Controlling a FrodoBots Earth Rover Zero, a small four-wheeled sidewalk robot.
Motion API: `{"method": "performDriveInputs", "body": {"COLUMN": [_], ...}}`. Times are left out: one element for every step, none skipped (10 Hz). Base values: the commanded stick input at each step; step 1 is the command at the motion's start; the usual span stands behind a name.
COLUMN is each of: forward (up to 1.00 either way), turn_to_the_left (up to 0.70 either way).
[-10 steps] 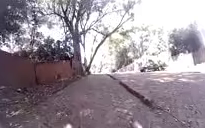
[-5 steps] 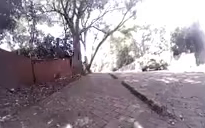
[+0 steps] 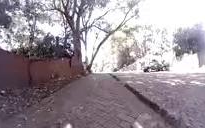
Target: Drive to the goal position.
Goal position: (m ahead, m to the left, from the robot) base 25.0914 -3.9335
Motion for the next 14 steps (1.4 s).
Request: {"method": "performDriveInputs", "body": {"forward": [0.7,0.7,0.7,0.7,0.7,0.7,0.7,0.7,0.7,0.7,0.7,0.7,0.7,0.7], "turn_to_the_left": [0.0,0.0,0.0,0.0,0.0,0.0,0.0,0.0,0.0,0.0,-0.04,-0.11,-0.35,-0.35]}}
